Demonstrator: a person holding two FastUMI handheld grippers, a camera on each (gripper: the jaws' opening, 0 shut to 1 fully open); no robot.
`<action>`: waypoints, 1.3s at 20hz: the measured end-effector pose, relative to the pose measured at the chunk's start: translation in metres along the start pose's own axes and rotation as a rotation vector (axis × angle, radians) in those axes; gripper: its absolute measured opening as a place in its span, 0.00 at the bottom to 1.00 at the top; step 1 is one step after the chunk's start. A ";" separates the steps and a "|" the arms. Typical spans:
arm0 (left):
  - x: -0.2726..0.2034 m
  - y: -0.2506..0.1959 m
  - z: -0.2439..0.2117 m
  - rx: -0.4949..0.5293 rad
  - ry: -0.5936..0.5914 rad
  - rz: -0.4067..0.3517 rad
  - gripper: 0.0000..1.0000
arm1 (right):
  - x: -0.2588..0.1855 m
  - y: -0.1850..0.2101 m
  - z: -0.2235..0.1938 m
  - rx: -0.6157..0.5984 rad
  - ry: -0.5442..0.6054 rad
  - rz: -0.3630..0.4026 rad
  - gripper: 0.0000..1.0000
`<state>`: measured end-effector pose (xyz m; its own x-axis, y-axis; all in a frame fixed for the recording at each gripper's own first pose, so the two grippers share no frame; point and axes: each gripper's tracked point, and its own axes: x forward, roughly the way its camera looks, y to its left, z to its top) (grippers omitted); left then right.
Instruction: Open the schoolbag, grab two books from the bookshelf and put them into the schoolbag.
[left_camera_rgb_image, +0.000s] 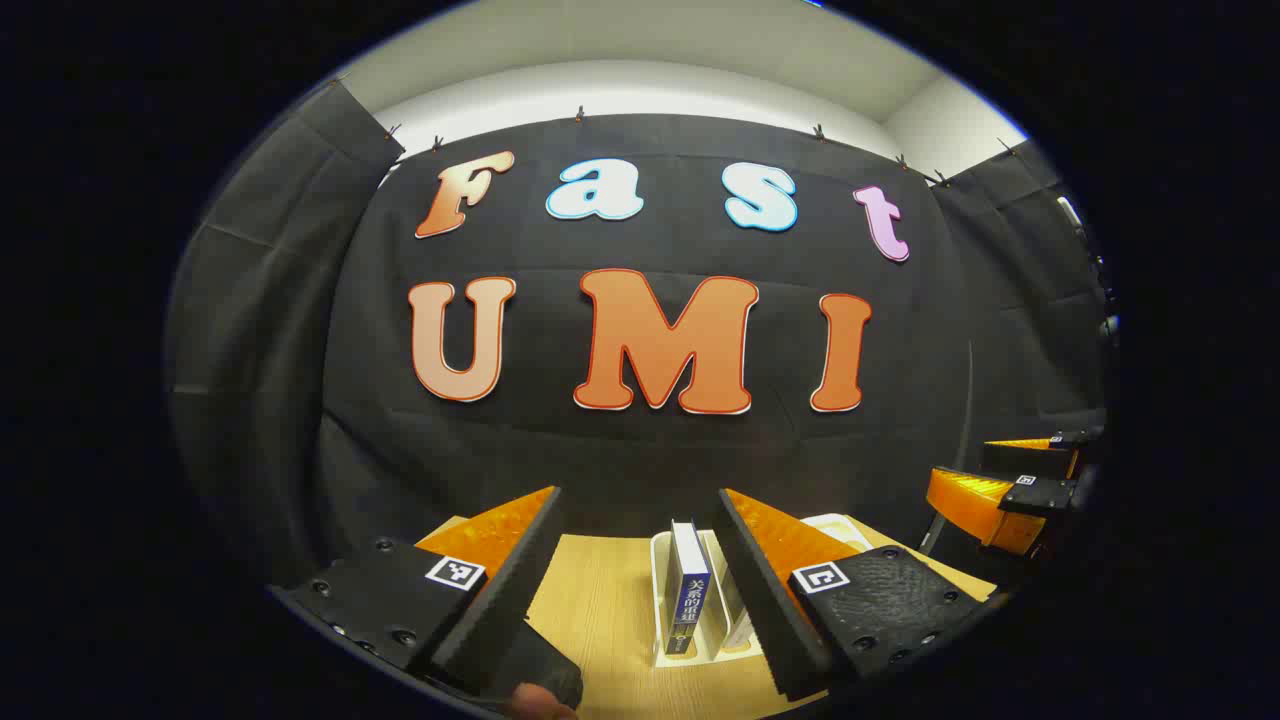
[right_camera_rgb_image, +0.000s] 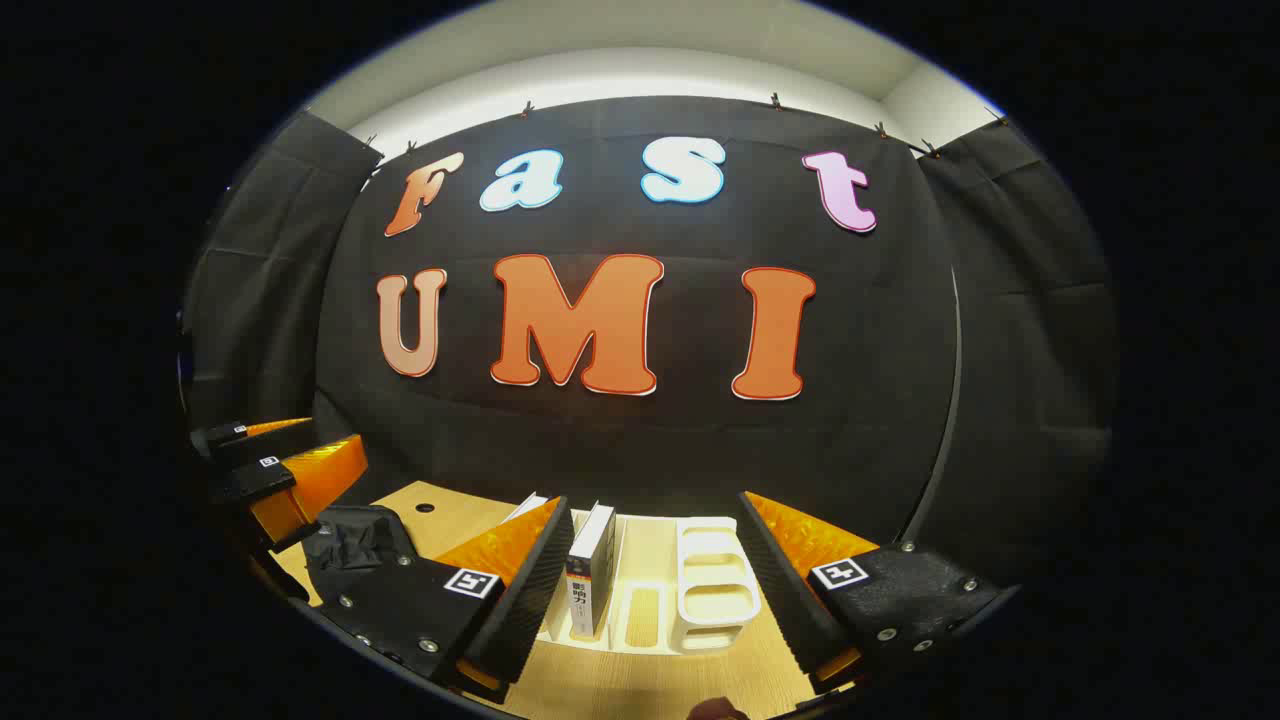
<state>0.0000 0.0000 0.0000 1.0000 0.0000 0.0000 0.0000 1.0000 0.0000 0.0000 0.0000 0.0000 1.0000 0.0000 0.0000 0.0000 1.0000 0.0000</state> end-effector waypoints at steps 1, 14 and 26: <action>-0.001 0.002 -0.001 0.002 0.002 0.008 0.96 | 0.000 0.000 -0.001 0.001 0.004 0.003 0.98; -0.003 0.004 -0.010 0.022 0.033 0.031 0.96 | -0.004 0.006 -0.003 -0.027 0.002 0.020 0.98; -0.007 0.013 -0.036 0.148 0.065 0.051 0.96 | -0.003 -0.006 -0.012 -0.017 0.016 -0.005 0.98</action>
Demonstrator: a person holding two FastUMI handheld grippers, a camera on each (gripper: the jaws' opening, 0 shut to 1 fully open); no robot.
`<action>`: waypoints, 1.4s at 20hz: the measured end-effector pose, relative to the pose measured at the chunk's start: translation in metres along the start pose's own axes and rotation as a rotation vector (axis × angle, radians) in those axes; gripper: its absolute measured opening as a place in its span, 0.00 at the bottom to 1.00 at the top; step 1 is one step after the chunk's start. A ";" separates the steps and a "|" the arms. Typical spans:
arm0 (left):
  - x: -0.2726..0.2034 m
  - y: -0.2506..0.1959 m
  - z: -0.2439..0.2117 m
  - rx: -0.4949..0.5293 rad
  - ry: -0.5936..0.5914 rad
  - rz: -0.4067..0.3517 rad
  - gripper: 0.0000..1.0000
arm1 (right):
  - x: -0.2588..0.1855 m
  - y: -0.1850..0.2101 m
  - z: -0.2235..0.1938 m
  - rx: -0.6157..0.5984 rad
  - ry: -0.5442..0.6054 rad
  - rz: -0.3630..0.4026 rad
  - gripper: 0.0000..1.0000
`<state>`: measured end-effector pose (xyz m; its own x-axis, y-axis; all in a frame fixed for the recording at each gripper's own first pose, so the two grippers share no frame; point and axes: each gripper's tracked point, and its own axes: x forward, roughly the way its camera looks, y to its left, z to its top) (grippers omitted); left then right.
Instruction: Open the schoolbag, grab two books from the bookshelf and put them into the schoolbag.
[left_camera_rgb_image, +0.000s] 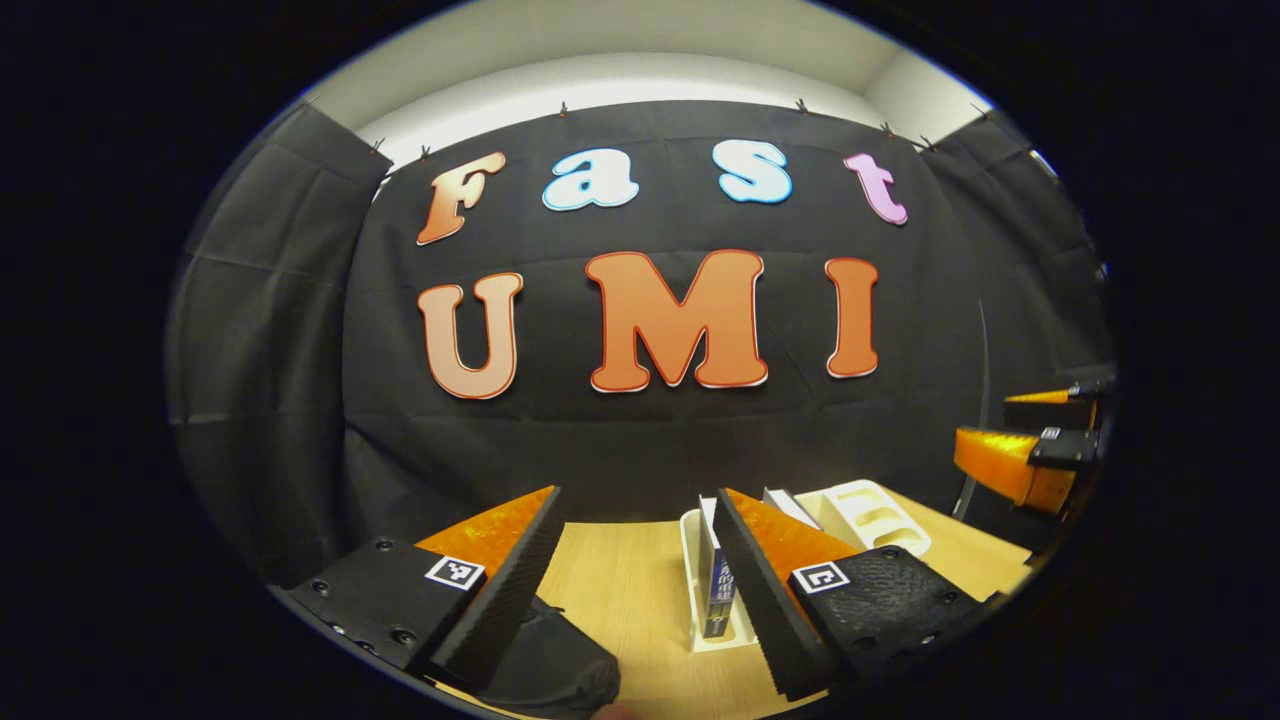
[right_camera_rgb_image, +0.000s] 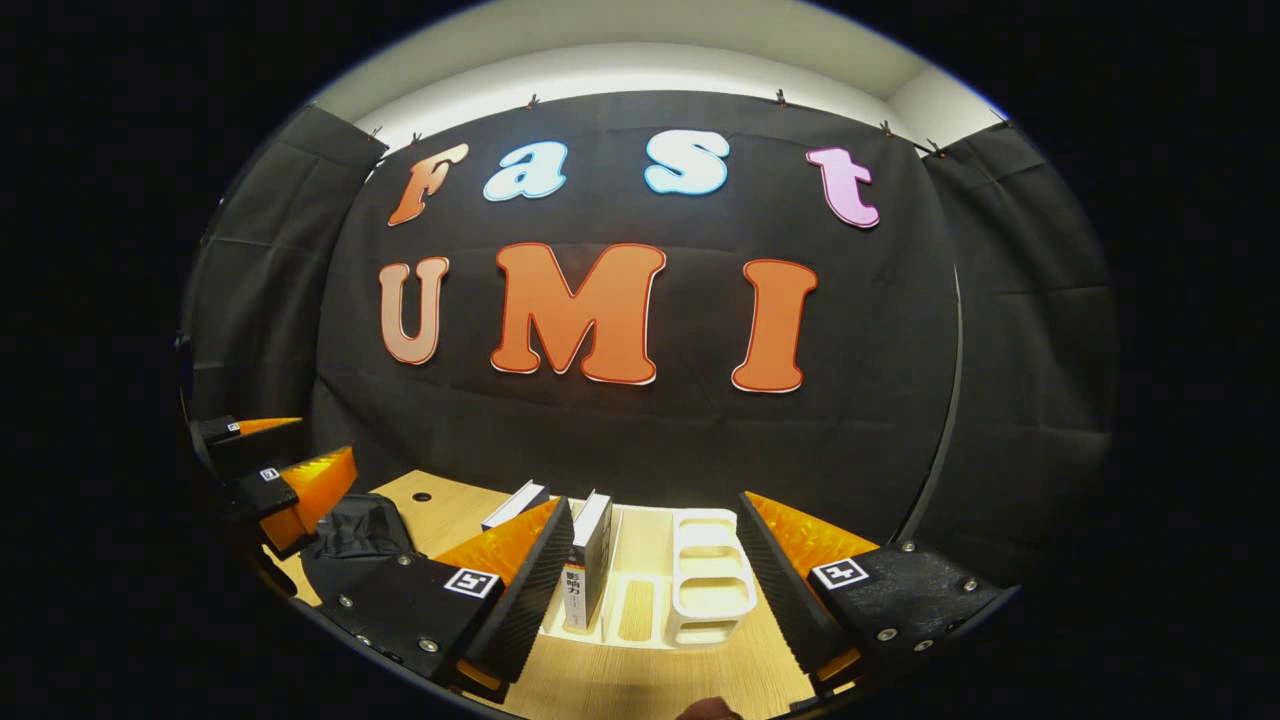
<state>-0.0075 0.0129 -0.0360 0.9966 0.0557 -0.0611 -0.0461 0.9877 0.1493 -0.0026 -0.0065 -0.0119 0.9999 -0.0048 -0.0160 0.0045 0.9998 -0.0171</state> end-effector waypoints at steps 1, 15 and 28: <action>-0.001 0.000 -0.006 0.027 0.012 -0.003 0.95 | 0.000 -0.002 -0.001 0.001 0.004 -0.004 0.98; -0.019 0.037 -0.176 0.464 0.263 -0.022 0.98 | 0.003 -0.013 -0.035 -0.031 0.078 -0.076 0.98; -0.023 0.084 -0.332 0.698 0.510 -0.166 0.96 | -0.006 0.012 -0.042 -0.085 0.128 -0.216 0.98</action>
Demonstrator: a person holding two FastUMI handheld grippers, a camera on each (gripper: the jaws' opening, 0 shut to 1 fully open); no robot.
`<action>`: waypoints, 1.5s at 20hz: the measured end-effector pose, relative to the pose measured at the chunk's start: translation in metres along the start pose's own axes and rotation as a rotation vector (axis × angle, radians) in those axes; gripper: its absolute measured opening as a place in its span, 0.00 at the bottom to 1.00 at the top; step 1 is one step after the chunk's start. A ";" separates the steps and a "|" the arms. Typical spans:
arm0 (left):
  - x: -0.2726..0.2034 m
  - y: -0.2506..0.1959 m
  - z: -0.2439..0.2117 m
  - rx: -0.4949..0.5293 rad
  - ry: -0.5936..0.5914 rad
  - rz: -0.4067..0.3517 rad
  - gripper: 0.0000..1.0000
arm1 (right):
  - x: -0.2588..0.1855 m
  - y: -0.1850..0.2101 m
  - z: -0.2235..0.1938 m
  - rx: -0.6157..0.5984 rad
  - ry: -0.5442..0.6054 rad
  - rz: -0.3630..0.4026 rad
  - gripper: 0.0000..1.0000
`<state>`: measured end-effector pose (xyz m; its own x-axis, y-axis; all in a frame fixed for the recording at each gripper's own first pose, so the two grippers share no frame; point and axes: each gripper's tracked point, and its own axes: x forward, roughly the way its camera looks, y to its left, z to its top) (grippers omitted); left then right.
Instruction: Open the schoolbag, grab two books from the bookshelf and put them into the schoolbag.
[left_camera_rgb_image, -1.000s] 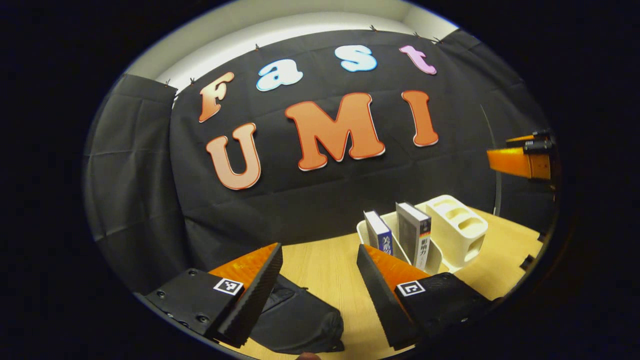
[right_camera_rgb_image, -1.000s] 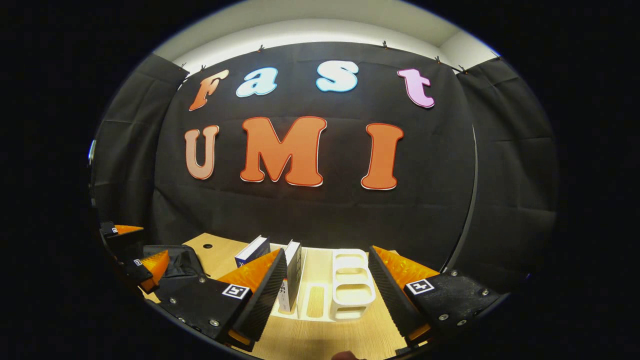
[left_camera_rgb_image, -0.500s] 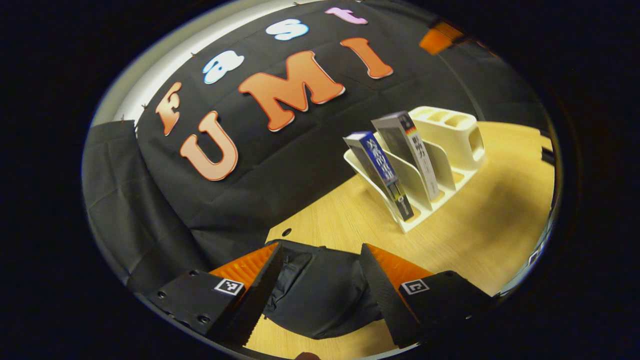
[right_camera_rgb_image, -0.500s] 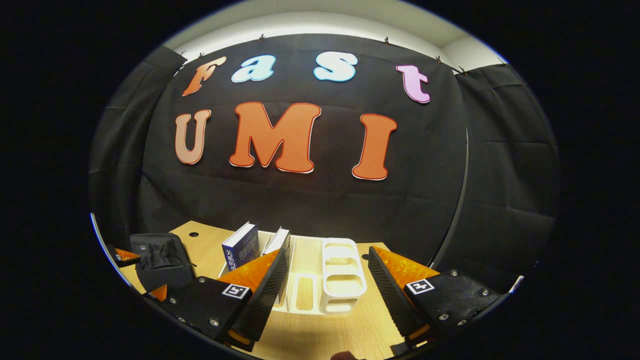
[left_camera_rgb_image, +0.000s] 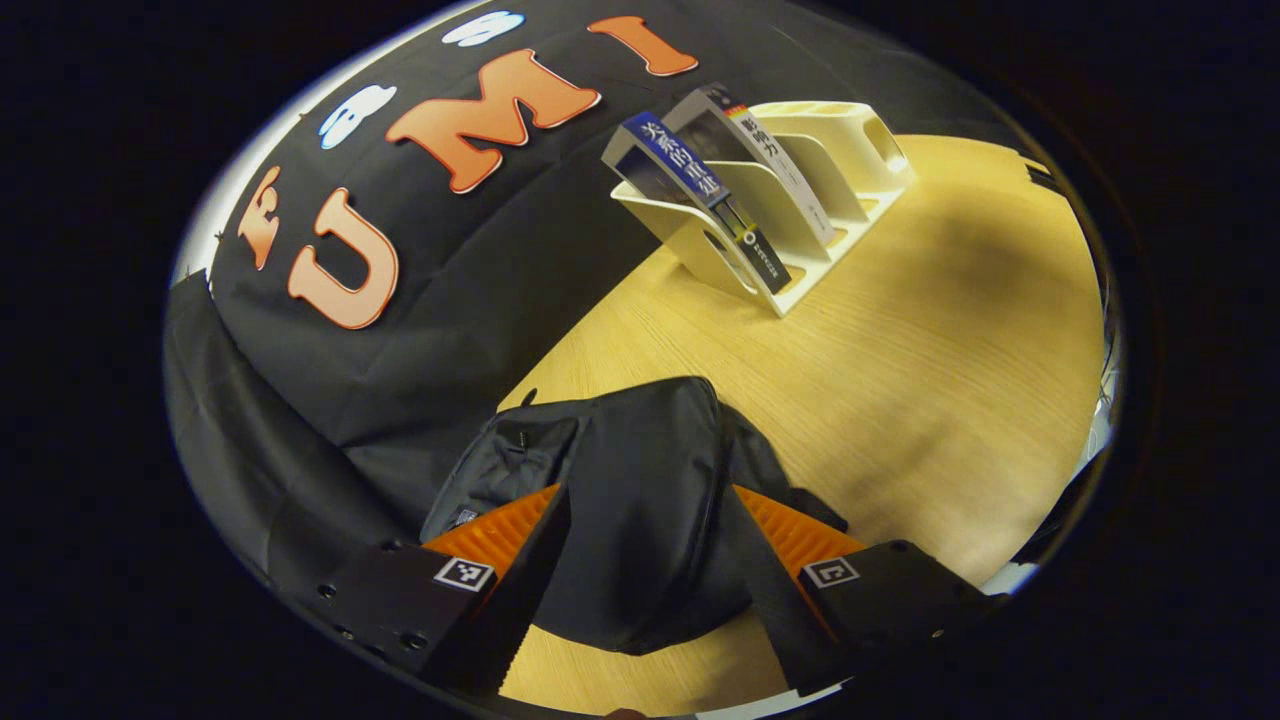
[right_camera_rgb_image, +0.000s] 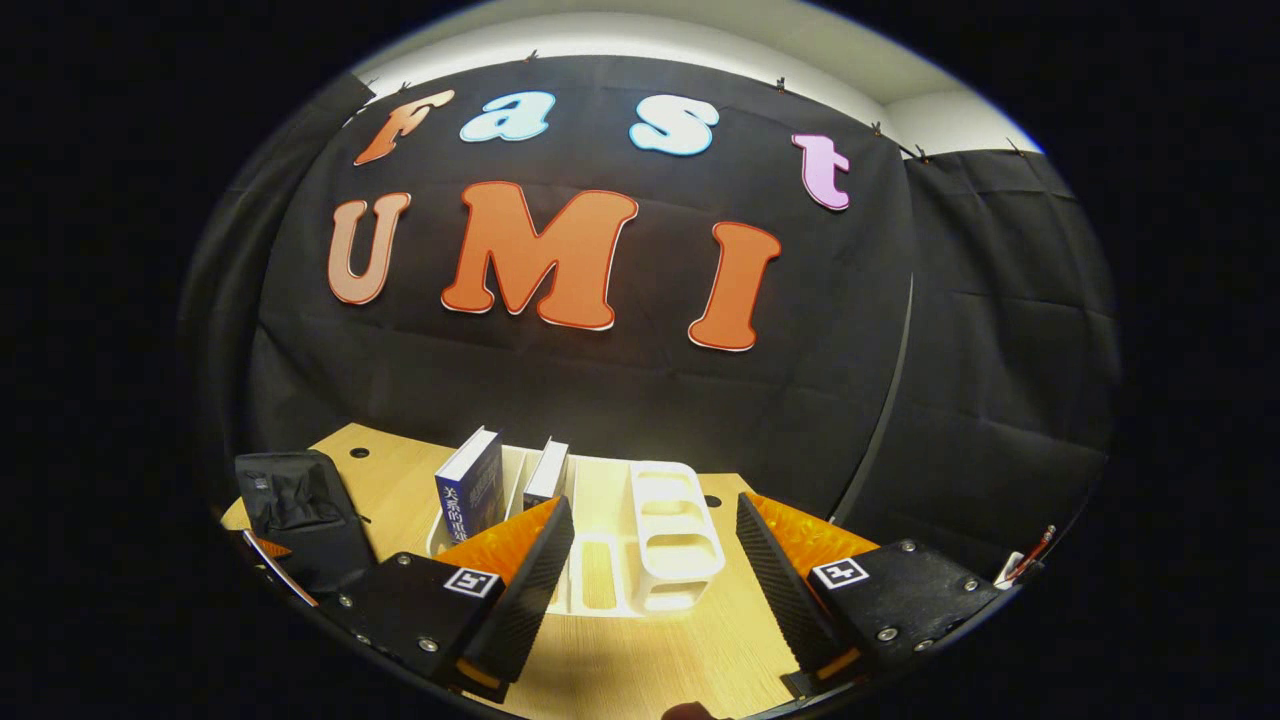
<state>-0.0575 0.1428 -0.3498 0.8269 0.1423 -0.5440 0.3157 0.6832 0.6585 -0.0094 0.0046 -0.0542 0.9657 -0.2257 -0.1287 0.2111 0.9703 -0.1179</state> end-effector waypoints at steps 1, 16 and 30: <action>0.002 -0.002 -0.005 0.015 0.003 -0.002 0.96 | -0.001 0.002 0.000 -0.004 0.008 -0.002 0.98; 0.041 0.022 -0.001 0.019 0.219 0.142 0.30 | 0.064 0.028 -0.001 0.006 0.009 0.269 0.98; 0.015 0.090 0.037 -0.171 0.234 -0.225 0.07 | 0.095 0.083 0.006 -0.056 0.129 0.406 0.98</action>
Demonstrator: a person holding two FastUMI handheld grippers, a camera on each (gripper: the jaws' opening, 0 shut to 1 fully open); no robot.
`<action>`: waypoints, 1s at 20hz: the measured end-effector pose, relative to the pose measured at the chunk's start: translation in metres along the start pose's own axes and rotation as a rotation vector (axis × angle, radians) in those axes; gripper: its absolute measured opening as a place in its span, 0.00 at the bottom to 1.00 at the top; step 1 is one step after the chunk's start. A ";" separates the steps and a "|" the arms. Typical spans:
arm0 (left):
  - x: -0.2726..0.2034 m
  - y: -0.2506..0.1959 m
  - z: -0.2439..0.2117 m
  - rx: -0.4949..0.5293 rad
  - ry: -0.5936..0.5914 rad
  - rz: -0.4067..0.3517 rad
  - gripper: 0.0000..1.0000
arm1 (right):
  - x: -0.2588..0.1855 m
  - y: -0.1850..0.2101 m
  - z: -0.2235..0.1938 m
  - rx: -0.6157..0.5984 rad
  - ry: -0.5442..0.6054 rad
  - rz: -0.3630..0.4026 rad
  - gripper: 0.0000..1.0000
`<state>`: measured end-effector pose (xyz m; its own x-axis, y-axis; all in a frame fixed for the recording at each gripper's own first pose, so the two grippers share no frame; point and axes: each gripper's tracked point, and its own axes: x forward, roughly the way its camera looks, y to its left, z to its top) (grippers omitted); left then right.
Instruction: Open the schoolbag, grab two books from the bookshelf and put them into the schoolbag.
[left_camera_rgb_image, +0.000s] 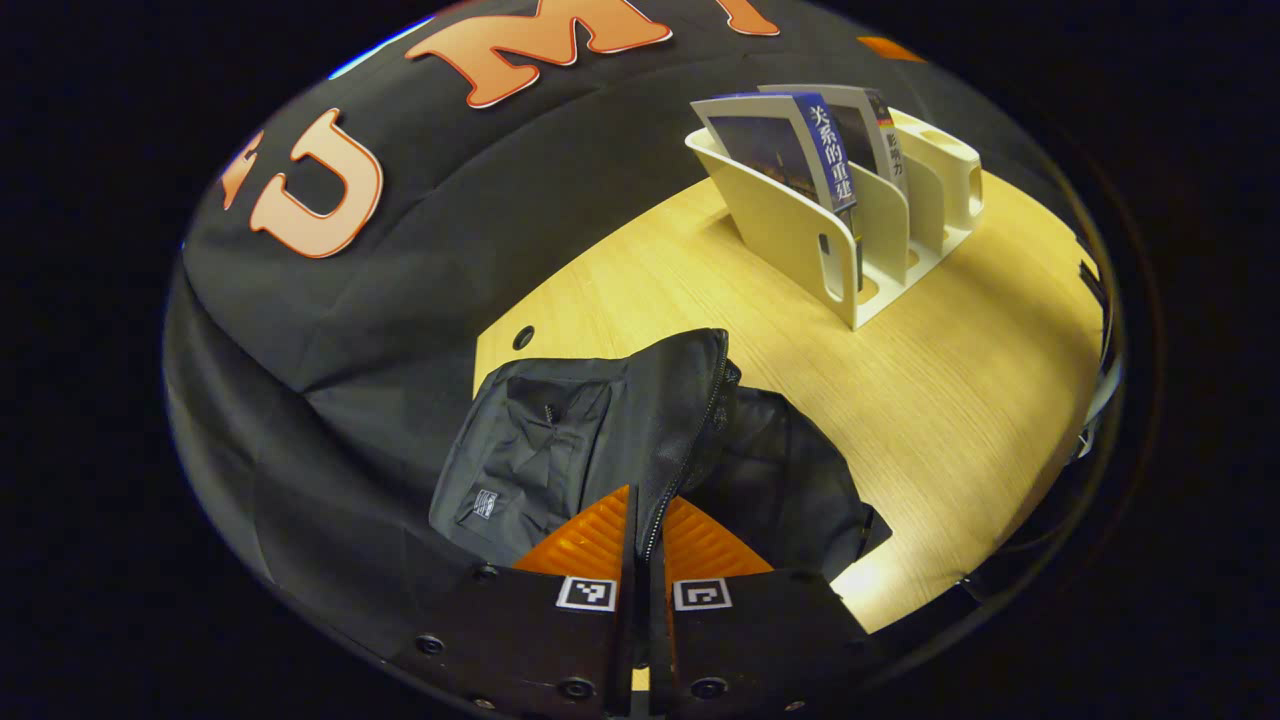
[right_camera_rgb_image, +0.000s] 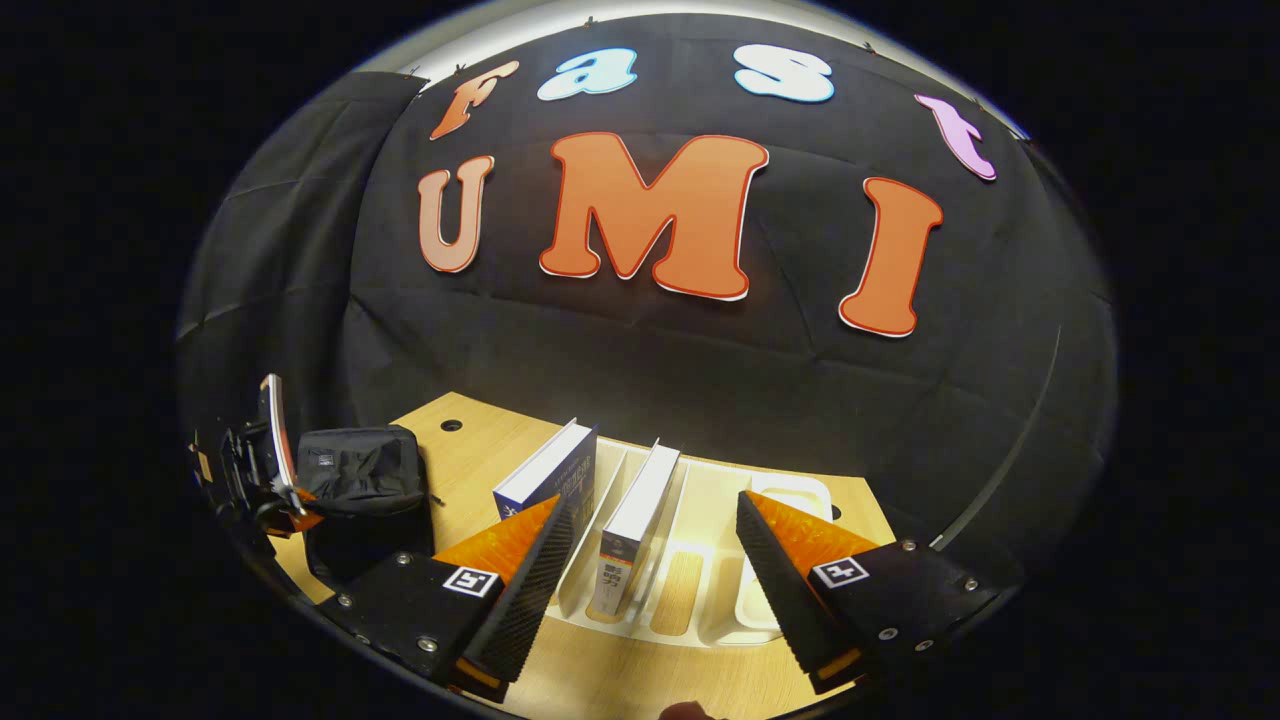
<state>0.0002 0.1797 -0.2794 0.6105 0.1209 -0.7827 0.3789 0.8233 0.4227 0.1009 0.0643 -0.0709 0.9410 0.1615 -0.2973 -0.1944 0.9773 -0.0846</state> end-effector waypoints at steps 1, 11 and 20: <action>-0.005 0.004 0.004 -0.002 -0.014 -0.035 0.07 | 0.002 0.008 0.001 0.014 0.014 0.001 0.98; -0.032 0.058 0.023 0.001 -0.065 -0.299 0.06 | 0.029 0.062 0.033 0.030 0.127 -0.039 0.98; -0.043 0.093 0.041 0.067 -0.029 -0.397 0.06 | 0.067 0.085 0.043 -0.026 0.267 -0.040 0.98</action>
<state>0.0377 0.2283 -0.1877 0.4265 -0.2161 -0.8783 0.6331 0.7648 0.1193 0.1596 0.1644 -0.0572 0.8422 0.0777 -0.5336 -0.1689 0.9778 -0.1242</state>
